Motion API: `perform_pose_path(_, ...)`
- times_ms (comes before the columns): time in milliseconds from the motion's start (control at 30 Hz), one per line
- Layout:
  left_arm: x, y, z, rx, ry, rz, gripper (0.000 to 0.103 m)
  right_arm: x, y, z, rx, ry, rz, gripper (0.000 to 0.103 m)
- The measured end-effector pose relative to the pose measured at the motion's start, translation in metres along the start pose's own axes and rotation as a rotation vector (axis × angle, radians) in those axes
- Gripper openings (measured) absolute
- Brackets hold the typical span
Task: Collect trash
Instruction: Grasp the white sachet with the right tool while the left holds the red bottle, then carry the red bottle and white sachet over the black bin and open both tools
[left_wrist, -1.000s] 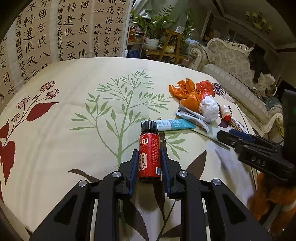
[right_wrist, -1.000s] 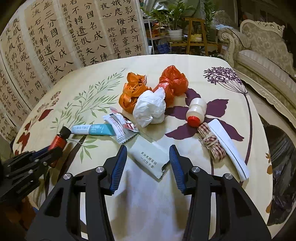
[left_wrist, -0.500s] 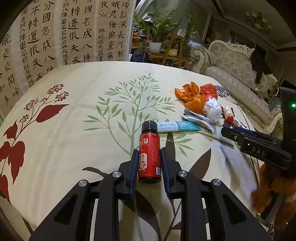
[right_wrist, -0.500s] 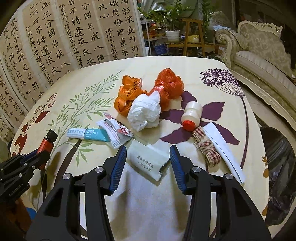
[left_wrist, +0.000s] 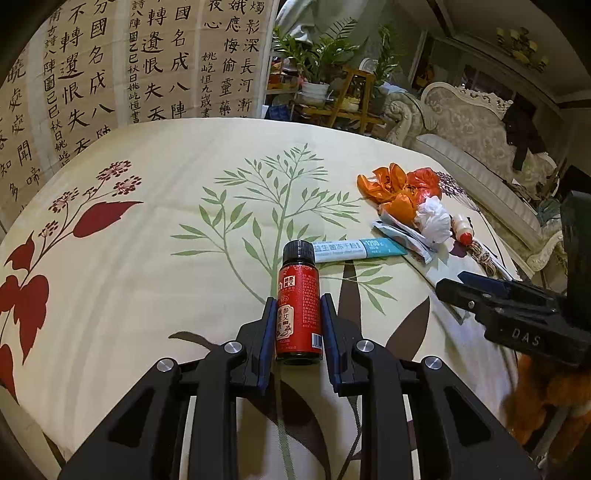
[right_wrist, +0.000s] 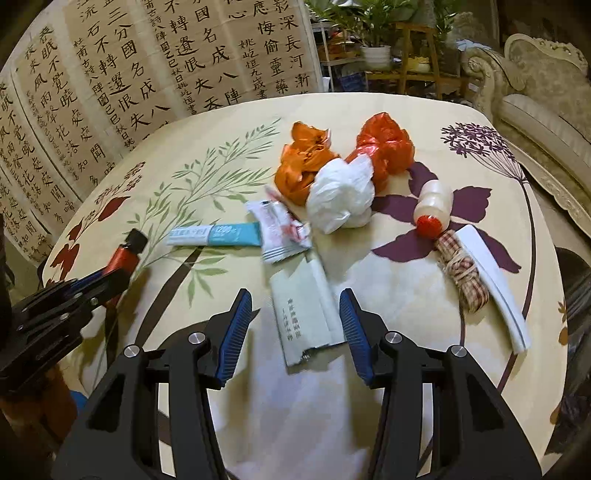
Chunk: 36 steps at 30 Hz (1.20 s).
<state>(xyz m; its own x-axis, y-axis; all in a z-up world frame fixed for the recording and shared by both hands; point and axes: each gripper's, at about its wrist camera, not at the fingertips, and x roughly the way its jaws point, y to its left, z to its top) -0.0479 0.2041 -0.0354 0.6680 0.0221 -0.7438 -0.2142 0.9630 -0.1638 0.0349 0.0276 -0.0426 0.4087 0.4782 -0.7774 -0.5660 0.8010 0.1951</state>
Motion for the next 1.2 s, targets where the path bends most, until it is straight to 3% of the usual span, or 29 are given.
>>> perform_pose_path(200,0.002,-0.004,-0.001,0.007,-0.001,-0.008,0.025,0.007,0.015,-0.001,-0.064,-0.011,-0.092,0.048)
perform_pose_path(333,0.002,-0.001,-0.004,-0.002,0.005,-0.006,0.025,0.007,0.02,-0.005,-0.104,-0.014,-0.128,0.033)
perform_pose_path(567,0.0,-0.003,-0.008,0.001,0.007,-0.007,0.025,-0.004,0.019,-0.014,-0.096,-0.039,-0.123,0.024)
perform_pose_path(867,-0.007,-0.017,-0.013,0.02,-0.004,-0.029,0.025,-0.027,0.01,-0.033,-0.048,-0.065,-0.118,0.022)
perform_pose_path(1200,-0.011,-0.061,-0.011,0.062,-0.026,-0.099,0.025,-0.075,-0.021,-0.043,0.048,-0.173,-0.17,0.022)
